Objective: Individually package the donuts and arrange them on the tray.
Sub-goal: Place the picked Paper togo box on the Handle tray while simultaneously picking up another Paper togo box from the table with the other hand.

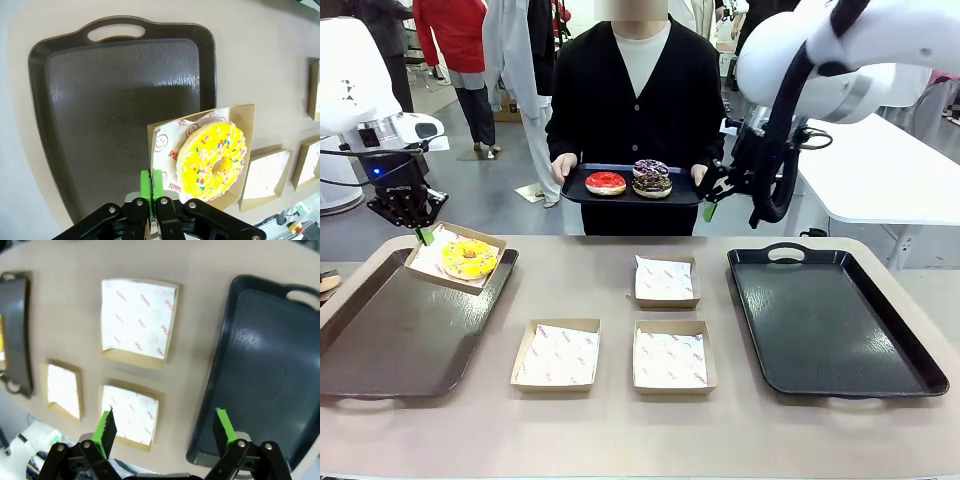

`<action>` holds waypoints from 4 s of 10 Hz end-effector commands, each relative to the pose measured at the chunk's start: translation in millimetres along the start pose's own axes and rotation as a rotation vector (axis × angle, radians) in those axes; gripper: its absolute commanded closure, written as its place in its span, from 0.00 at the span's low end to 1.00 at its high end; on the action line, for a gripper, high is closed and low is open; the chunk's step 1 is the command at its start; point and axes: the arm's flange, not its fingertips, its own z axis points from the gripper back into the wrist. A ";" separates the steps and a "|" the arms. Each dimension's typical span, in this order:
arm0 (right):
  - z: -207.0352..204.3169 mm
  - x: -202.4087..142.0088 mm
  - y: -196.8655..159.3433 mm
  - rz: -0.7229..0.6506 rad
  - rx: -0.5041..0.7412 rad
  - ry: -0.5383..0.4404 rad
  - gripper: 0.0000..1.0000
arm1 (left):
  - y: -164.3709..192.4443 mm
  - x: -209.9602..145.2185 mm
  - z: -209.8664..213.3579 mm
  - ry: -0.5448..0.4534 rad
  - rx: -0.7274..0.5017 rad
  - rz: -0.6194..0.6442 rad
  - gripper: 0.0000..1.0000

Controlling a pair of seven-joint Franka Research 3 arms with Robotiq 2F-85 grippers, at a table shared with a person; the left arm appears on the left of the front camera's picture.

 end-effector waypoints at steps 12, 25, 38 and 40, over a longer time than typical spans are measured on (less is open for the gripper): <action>-89.7 62.6 26.9 -0.127 -0.095 -0.009 0.00 | 24.8 13.5 -26.8 0.017 -0.057 -0.036 0.99; -148.2 71.8 24.4 -0.179 -0.180 0.040 0.00 | 6.9 39.7 -51.2 -0.086 0.089 0.001 0.99; -173.0 84.6 23.7 -0.174 -0.205 0.054 0.57 | 24.7 58.9 -68.6 0.025 -0.001 0.020 0.99; -172.0 84.8 22.5 -0.178 -0.203 0.053 0.60 | 24.4 59.1 -69.2 0.022 -0.014 0.008 0.41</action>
